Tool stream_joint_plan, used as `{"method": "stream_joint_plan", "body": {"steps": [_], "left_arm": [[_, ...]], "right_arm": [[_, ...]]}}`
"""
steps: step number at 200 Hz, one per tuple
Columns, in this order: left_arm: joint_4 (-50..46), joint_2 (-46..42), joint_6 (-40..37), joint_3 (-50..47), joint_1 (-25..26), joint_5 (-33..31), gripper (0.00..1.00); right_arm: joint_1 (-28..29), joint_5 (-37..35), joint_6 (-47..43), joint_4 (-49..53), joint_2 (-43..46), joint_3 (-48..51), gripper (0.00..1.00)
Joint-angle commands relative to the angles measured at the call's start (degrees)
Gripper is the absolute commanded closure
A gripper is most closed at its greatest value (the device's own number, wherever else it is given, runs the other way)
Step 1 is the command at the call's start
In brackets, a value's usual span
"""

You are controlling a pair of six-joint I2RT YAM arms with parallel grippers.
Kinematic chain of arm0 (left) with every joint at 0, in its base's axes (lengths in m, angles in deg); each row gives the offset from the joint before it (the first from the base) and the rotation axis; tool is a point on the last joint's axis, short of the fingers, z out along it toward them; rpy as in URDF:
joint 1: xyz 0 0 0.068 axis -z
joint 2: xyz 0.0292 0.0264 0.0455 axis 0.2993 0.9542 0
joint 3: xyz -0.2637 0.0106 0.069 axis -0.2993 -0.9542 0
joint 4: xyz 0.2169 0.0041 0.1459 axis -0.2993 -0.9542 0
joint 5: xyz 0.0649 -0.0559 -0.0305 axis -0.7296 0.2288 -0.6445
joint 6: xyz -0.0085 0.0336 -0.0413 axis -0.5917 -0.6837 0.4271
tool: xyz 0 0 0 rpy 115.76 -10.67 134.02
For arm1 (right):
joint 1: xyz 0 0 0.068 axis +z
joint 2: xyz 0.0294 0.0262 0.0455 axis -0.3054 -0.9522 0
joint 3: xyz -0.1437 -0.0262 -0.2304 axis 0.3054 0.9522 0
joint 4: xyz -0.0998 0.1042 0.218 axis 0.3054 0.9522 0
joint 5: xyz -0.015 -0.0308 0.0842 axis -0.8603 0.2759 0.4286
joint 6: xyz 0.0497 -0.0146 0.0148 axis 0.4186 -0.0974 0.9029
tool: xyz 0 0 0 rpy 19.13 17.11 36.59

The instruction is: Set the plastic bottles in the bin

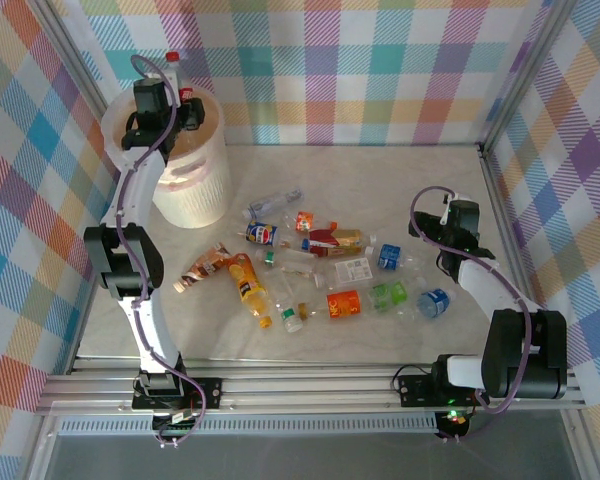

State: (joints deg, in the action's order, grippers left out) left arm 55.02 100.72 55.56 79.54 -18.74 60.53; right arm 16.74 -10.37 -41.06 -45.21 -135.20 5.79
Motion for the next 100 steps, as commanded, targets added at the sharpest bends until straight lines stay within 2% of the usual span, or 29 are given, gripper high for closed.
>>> {"method": "stream_joint_plan", "body": {"steps": [1, 51, 100], "left_arm": [[1.0, -1.2, -2.6, -0.8, -0.4, 1.7, 0.71], [-3.6, -1.2, -4.8, -2.9, -0.4, 3.3, 0.67], [-2.5, -3.1, -5.6, -7.4, -0.4, 3.6, 0.49]], "right_arm": [[0.5, 0.8, 0.9, -0.8, 1.2, -0.6, 0.0], [0.4, 0.8, 0.9, -0.9, 1.5, -0.4, 0.0], [0.5, 0.9, 0.9, -1.0, 1.3, -0.5, 0.0]]}}
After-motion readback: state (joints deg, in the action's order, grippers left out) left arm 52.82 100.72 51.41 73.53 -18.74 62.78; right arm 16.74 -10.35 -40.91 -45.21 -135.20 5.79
